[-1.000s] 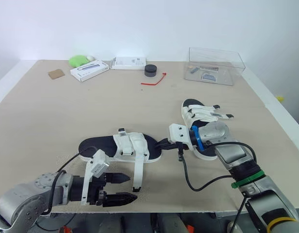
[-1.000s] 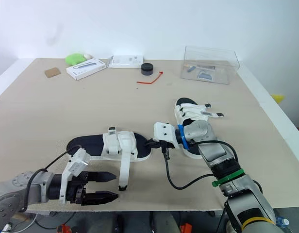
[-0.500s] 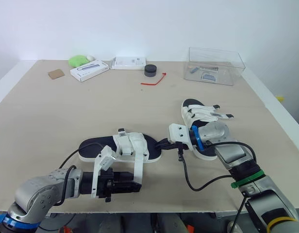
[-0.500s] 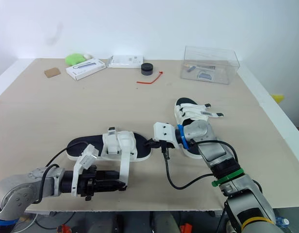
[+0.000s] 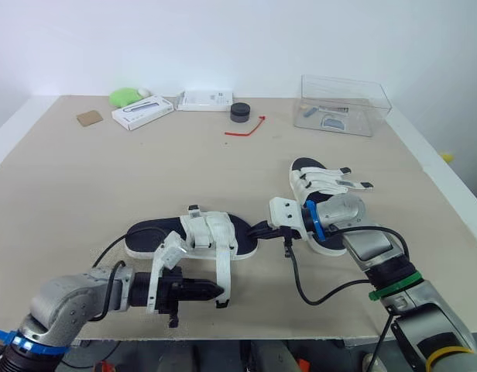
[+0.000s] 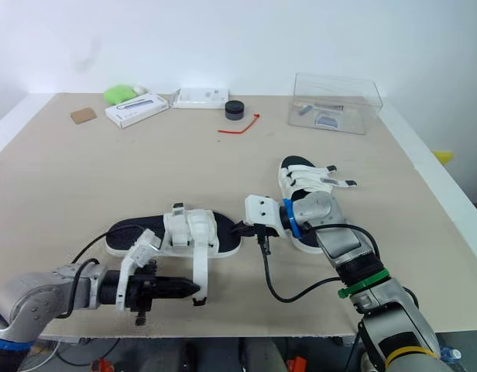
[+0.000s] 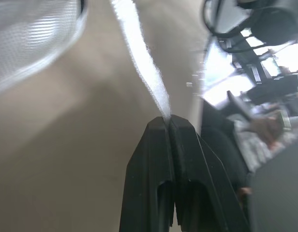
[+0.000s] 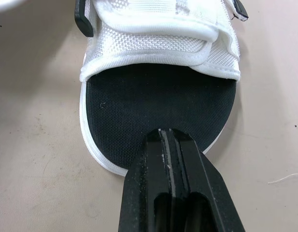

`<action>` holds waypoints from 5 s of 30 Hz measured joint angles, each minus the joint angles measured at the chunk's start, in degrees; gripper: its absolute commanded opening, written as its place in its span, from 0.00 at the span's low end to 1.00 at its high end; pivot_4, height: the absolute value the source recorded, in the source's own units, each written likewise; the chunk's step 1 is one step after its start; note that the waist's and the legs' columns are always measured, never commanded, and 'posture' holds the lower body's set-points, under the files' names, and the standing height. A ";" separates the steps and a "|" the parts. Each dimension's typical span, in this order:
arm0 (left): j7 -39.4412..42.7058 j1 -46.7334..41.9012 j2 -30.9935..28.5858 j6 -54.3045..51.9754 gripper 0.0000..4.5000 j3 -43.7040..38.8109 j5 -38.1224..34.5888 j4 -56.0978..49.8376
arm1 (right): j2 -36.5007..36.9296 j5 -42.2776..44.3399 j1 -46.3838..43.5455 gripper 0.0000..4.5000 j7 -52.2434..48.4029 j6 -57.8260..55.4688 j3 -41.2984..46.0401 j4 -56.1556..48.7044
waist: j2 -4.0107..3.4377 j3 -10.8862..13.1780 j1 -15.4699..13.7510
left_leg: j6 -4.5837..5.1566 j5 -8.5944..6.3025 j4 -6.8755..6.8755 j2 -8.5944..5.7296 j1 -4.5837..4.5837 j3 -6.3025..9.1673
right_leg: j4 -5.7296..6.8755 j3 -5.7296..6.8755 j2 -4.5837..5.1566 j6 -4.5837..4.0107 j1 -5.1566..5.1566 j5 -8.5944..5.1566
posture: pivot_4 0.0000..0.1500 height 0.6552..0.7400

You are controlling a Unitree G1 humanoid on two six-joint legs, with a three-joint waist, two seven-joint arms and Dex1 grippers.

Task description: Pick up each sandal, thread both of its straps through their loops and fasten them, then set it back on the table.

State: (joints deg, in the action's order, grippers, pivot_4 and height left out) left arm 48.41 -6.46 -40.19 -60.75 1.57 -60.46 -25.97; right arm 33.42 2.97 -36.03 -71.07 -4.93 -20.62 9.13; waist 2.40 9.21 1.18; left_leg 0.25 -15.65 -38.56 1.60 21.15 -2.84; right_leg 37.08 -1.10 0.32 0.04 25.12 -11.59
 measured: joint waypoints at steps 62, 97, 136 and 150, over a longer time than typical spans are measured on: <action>7.18 -24.84 3.79 -5.74 0.02 3.20 8.63 19.82 | 0.43 0.03 1.15 0.00 1.30 -0.16 0.03 -1.92 | 0.07 0.04 0.02 | 0.00 0.01 0.02 -0.06 0.04 -0.01 | -0.04 -0.02 0.02 0.11 0.00 0.05 | 1.00 1.00; 4.26 -26.22 6.02 -12.76 0.02 0.11 7.22 22.84 | 0.69 -0.01 1.25 0.00 1.49 -0.14 0.02 -2.02 | 0.06 0.02 0.03 | 0.00 0.01 0.02 -0.06 0.02 0.03 | -0.04 -0.02 0.03 0.12 -0.02 0.05 | 1.00 1.00; 14.13 -22.88 0.37 -0.34 0.13 4.44 13.39 16.06 | 0.74 -0.01 1.17 0.00 1.38 0.43 -0.02 -1.74 | 0.06 0.01 0.01 | 0.00 0.00 0.03 -0.07 0.02 0.00 | -0.05 -0.02 0.04 0.11 -0.02 0.02 | 1.00 1.00; 14.52 -24.88 1.65 6.39 0.20 6.06 19.00 17.45 | 0.75 -0.31 1.20 0.00 1.42 0.52 -0.02 -1.83 | 0.06 0.01 -0.01 | 0.02 0.01 0.02 -0.07 0.02 -0.01 | -0.05 -0.01 0.04 0.14 -0.03 0.04 | 1.00 1.00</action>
State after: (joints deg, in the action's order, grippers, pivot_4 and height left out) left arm 62.94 -31.34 -38.54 -54.37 7.63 -41.46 -8.52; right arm 34.17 2.66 -34.83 -69.66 -4.41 -20.64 7.30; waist 2.46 9.22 1.18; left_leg 0.27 -15.64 -38.55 1.53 21.17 -2.84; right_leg 37.04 -1.11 0.36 0.18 25.09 -11.55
